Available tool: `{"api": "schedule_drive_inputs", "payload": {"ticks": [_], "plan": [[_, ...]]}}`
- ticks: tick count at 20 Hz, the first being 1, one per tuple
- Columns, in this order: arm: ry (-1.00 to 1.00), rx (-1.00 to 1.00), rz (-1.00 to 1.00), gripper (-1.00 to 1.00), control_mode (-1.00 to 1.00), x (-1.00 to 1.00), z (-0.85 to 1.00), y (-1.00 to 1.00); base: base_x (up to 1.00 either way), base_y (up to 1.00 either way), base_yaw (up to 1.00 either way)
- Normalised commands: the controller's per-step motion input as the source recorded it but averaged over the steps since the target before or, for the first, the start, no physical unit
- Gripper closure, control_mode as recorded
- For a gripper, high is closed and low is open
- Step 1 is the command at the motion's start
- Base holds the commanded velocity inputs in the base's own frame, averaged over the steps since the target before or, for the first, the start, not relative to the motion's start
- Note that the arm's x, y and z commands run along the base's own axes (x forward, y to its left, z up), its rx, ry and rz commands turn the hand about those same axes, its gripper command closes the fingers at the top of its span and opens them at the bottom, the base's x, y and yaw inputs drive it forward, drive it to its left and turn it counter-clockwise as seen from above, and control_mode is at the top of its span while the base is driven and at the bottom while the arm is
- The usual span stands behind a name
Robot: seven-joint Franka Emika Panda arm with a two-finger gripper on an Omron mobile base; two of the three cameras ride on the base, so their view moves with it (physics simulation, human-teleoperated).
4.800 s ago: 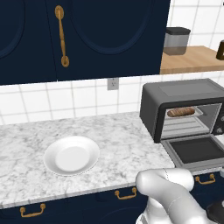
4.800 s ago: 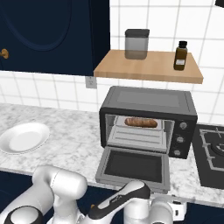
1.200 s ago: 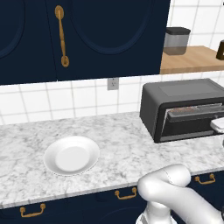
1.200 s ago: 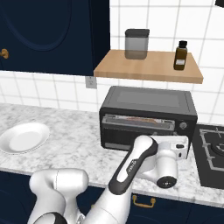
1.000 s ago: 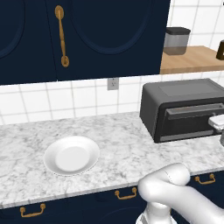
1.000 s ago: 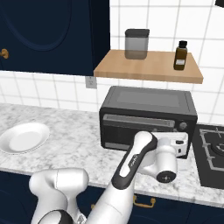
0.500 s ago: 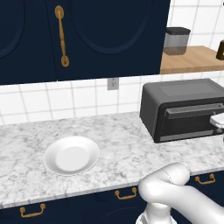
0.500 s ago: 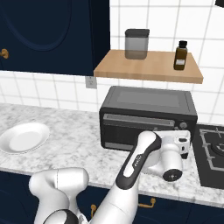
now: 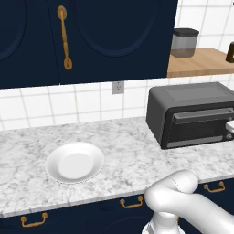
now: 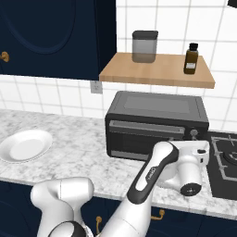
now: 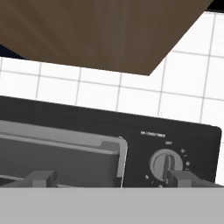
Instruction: Pick up the kebab skewer and baguette bread, and place them inside the toaster oven. Close the toaster oven door and start by setting the timer.
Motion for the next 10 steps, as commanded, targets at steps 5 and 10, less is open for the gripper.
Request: {"api": "schedule_drive_inputs", "payload": {"ticks": [5,10], "plan": [[0.00,0.02,0.00,-1.00,-1.00,-0.46,-0.11,-0.44,0.00,0.00,0.00],[0.00,0.13,0.00,-1.00,-1.00,-0.24,-0.44,-0.45,0.00,0.00,0.00]]}}
